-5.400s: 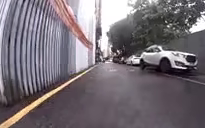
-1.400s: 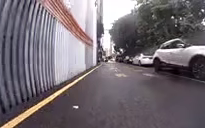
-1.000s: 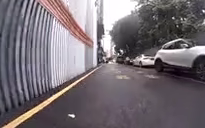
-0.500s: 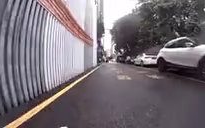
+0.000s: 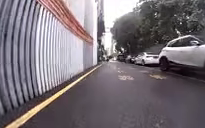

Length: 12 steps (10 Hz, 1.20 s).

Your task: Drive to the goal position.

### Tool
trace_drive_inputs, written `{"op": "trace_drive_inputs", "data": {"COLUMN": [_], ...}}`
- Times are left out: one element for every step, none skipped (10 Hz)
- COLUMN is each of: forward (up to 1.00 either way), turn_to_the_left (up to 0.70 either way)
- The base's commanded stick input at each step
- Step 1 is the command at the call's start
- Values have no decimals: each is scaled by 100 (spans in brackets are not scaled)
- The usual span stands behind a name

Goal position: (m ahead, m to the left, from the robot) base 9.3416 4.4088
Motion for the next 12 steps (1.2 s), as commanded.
{"op": "trace_drive_inputs", "data": {"forward": [45, 45, 45, 45, 45, 45, 45, 45, 45, 45, 45, 45], "turn_to_the_left": [0, 0, 0, 0, 0, 0, 0, 0, 0, 0, 0, 0]}}
